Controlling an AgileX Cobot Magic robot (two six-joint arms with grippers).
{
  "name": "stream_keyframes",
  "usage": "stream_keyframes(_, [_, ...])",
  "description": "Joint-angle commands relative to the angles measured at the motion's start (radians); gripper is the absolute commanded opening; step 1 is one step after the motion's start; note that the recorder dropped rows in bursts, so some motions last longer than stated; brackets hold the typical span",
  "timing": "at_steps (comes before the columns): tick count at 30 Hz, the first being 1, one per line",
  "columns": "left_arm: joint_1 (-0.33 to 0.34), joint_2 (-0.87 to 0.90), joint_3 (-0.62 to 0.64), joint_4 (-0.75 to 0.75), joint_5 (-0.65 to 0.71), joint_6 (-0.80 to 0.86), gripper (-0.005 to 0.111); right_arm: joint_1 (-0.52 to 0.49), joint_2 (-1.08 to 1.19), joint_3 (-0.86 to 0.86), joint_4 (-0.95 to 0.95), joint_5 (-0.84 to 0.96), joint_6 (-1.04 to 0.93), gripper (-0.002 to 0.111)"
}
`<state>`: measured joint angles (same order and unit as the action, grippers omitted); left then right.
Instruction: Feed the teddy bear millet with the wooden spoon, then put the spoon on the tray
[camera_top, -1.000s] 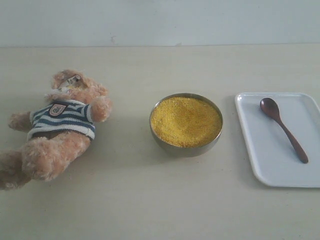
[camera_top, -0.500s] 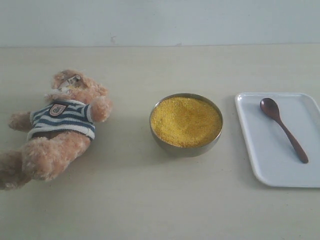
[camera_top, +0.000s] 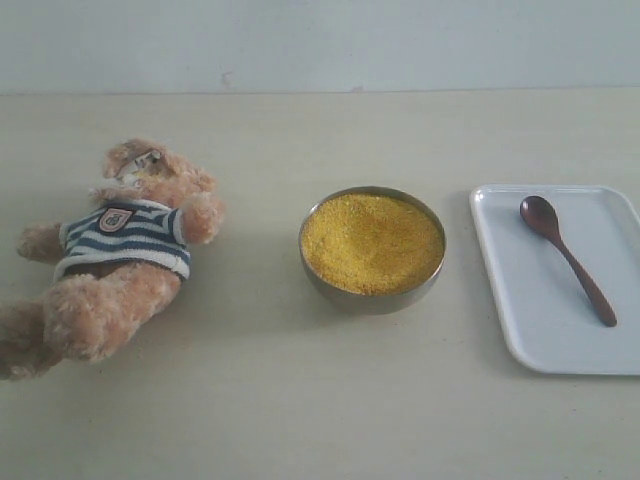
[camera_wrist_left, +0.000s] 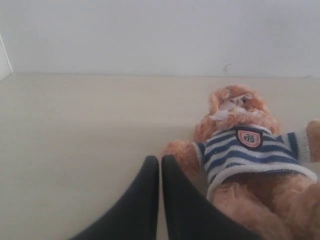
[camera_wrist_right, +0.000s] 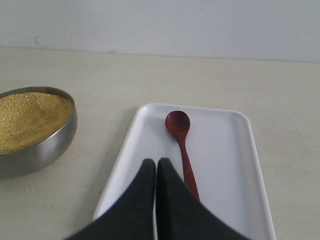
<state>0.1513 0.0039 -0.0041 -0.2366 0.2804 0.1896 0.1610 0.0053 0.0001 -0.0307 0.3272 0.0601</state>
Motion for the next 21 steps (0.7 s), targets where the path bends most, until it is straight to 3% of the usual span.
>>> stream_keyframes(1, [0.005,-0.004,0.004,0.073,0.003,-0.051,0.004,-0.003,-0.005,0.000,-0.001,-0.001,0.001,0.000])
stream_keyframes(6, [0.007,-0.004,0.004,0.178,0.004,-0.168,0.004,-0.003,-0.005,0.000,-0.001,-0.001,0.001,0.000])
stream_keyframes(21, [0.007,-0.004,0.004,0.185,0.007,-0.168,0.004,-0.003,-0.005,0.000,-0.001,-0.001,0.001,0.000])
